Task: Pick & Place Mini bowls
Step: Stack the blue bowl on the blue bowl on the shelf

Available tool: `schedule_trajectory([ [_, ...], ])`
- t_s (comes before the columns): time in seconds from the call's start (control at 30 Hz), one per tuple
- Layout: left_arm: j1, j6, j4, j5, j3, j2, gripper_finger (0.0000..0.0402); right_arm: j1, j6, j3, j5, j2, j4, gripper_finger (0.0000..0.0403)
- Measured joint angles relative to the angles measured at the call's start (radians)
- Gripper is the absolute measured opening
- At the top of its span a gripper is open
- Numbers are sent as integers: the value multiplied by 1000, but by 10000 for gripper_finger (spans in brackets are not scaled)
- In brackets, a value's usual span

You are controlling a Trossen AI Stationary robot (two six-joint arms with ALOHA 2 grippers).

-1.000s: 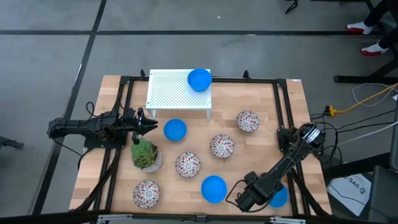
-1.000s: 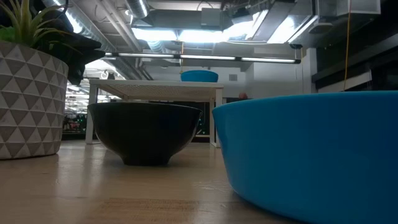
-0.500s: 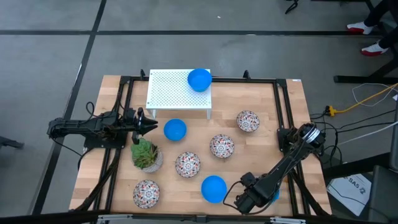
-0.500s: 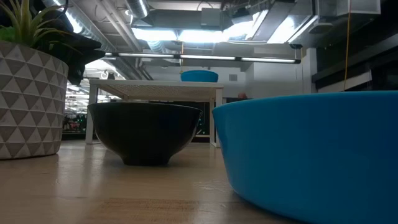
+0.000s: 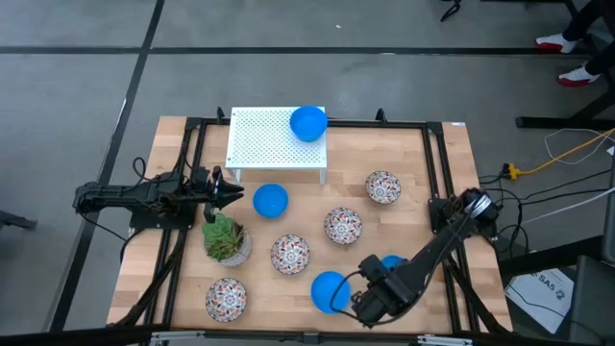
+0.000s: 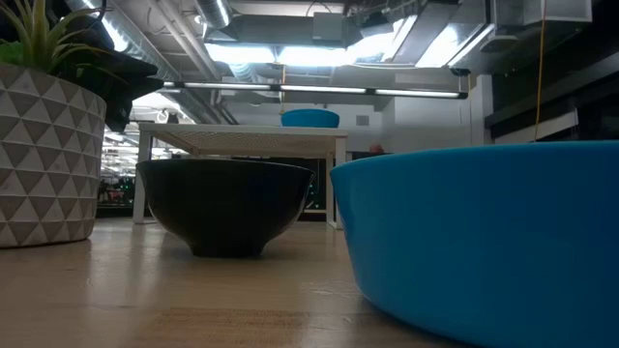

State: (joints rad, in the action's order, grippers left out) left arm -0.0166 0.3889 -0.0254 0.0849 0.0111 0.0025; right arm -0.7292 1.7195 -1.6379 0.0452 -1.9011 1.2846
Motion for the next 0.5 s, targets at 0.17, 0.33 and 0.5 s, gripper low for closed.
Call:
schedule_trajectory([
  [0.17,0,0,0,0,0,0,100,50,-68,-70,71,0,48,2],
  [0.33,0,0,0,0,0,0,100,110,-162,-117,135,0,56,2],
  [0.5,0,0,0,0,0,0,100,172,-265,-154,174,0,54,2],
])
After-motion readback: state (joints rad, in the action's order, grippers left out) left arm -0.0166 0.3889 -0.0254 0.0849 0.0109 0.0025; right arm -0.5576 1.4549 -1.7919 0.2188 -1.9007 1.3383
